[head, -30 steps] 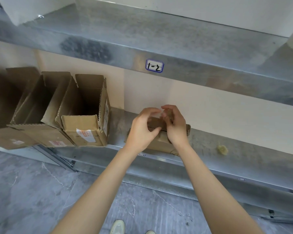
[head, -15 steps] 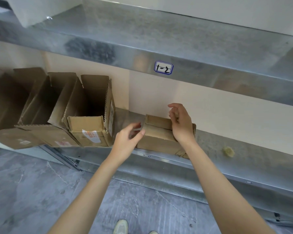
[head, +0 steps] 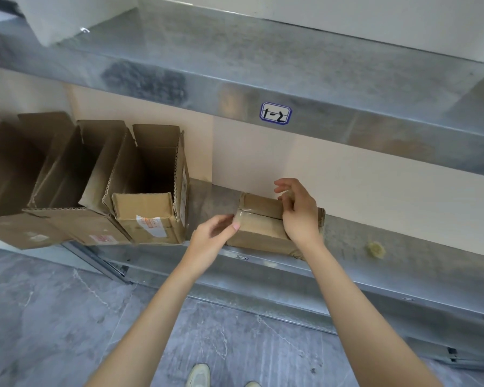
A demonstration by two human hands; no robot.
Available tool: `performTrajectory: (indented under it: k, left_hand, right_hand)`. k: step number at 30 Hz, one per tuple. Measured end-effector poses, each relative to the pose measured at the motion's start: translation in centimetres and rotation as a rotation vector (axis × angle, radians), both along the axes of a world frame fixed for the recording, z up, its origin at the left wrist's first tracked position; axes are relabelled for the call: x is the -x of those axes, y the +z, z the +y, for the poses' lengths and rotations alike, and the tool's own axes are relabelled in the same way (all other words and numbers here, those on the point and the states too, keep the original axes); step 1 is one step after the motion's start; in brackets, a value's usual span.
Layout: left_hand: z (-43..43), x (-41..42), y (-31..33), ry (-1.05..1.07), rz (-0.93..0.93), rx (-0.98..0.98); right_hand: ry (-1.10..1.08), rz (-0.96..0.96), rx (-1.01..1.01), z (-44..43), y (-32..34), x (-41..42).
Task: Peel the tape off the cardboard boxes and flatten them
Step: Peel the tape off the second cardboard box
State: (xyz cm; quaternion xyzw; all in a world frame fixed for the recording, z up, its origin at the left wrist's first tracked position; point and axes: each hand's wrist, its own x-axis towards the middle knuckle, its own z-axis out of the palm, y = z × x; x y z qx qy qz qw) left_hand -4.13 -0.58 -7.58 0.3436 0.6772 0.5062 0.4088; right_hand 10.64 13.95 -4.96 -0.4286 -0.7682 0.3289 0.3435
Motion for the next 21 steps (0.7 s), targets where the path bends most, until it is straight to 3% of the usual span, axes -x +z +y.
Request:
performTrajectory:
  k: [5,9,17,21]
  left_hand:
    - [-0.1,0.3,0.3,0.062,-0.051,-0.053]
    - [0.4,0.4,0.4,0.19,-0.257,-0.065]
    - [2.6,0.5,1.2,0.219,-0.127,0.062]
    - [2.2,0.9,1.8,0.22,-0.027,-0.005]
  right_hand:
    - [0.025,-0.079,0.006,-0.8,0.4,-0.2]
    - [0.067,-0.219,-0.088,-1.3,0.6,-0.1]
    - [0.059,-0.295,-0.145,-1.7,0.5,-0.1]
    - [0.063,-0.32,-0.141,-1.8,0.4,-0.1]
